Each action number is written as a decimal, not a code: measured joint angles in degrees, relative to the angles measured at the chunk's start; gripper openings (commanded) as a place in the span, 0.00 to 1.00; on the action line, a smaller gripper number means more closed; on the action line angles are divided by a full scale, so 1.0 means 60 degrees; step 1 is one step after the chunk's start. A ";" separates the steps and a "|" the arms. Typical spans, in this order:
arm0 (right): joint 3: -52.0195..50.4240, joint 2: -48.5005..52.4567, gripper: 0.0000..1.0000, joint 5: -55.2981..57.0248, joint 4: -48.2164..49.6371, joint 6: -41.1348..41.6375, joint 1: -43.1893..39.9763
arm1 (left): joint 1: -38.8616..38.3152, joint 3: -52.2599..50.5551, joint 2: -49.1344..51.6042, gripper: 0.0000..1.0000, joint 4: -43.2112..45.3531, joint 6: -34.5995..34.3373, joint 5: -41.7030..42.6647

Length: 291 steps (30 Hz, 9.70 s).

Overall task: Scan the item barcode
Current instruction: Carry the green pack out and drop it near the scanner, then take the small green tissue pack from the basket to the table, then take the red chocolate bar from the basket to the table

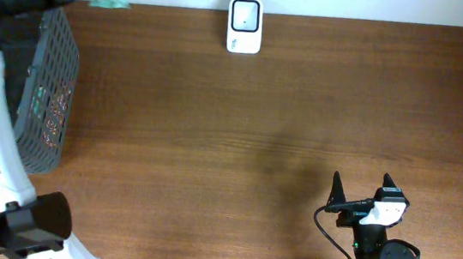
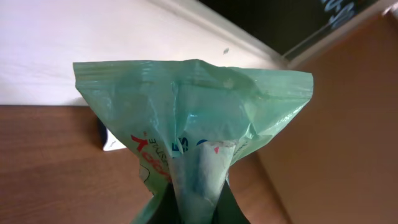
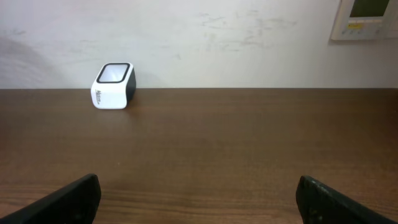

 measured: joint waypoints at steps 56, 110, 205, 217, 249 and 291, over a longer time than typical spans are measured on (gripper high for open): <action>0.0000 0.0000 0.99 0.0000 0.0000 0.0000 0.0000 | 0.1912 0.2444 0.3005 0.82 -0.2823 0.1555 -1.1023; 0.0000 0.0000 0.99 0.0004 0.0000 0.0000 0.0000 | 0.3126 0.7992 0.4073 0.00 -0.4022 -0.0379 -0.4047; 0.0000 0.0000 0.99 0.0004 0.0000 0.0000 0.0000 | 0.3384 -0.4572 0.3366 0.80 -0.0849 0.6881 -0.7471; 0.0000 0.0000 0.99 0.0004 0.0000 0.0000 0.0000 | 0.2521 -0.4951 0.3366 0.00 -0.0488 0.6881 -0.8797; 0.0000 0.0000 0.99 0.0004 0.0004 0.0007 0.0000 | -0.3515 -0.2146 0.0066 0.00 -0.1872 -0.0499 -0.6747; -0.0004 0.0000 0.99 0.0004 0.0000 -0.0004 0.0000 | -0.0426 0.3483 0.2779 1.00 -0.1472 -0.0015 -0.9938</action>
